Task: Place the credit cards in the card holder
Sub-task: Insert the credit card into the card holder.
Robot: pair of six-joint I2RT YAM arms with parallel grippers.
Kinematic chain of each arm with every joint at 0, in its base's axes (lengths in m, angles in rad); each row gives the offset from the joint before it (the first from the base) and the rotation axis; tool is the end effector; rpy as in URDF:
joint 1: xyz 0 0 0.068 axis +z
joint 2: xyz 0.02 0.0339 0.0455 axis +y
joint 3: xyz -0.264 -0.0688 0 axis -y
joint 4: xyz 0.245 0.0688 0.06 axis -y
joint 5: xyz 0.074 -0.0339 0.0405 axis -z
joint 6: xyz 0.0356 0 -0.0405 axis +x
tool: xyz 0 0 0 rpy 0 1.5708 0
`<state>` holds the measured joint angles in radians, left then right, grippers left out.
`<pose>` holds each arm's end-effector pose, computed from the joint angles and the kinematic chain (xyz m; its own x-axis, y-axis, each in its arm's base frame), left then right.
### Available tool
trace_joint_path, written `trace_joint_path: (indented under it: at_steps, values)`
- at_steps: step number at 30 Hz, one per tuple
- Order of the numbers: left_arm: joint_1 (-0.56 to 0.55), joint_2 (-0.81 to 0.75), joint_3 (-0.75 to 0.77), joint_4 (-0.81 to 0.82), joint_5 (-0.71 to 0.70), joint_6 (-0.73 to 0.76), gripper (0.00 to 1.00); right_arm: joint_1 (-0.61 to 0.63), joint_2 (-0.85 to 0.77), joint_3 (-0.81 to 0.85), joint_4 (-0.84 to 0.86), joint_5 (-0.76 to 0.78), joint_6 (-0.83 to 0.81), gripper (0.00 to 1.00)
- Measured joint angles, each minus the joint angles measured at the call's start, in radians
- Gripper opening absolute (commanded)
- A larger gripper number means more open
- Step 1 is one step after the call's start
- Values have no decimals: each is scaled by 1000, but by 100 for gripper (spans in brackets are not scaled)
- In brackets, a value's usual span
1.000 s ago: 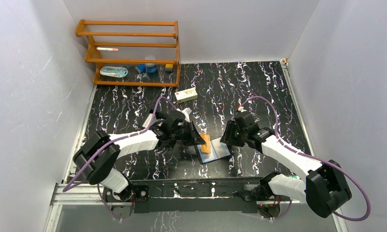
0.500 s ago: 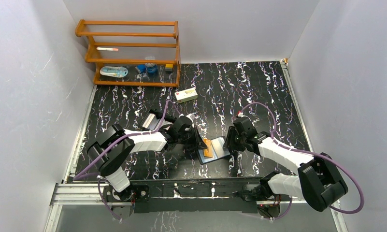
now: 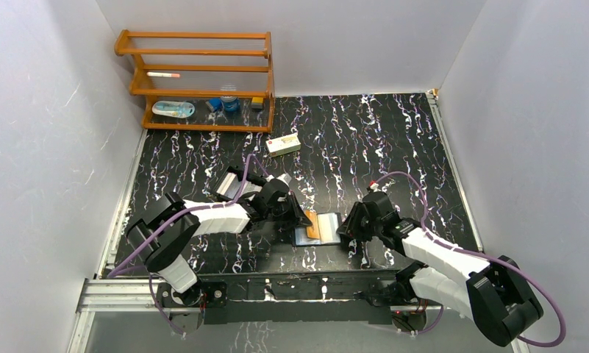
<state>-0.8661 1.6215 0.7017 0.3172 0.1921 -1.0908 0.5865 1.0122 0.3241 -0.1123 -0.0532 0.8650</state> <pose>0.2017 -0.2477 0.1569 -0.9232 -0.2584 -0.2845 0.0667 0.6213 -0.7807 0.1520 0.1033 0.1495 -0.8318 0.3598 -0.4227 0.0764 0.8285 0.5548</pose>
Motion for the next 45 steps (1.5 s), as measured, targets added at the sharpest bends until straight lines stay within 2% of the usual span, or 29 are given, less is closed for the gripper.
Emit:
trace_joint_path:
  at_steps: [11, 24, 33, 45]
  values:
    - [-15, -58, -7, -3, -27, -18, 0, 5, -3, -26, 37, -32, 51, 33]
    - [-15, -50, -30, -10, -61, 18, 0, 8, -4, -29, 42, -36, 56, 33]
    - [-15, -21, -52, 50, -41, 18, 0, 9, -5, -33, 50, -36, 56, 33]
    - [-15, -11, -50, 42, -8, 92, 1, 10, -6, -35, 55, -37, 56, 33]
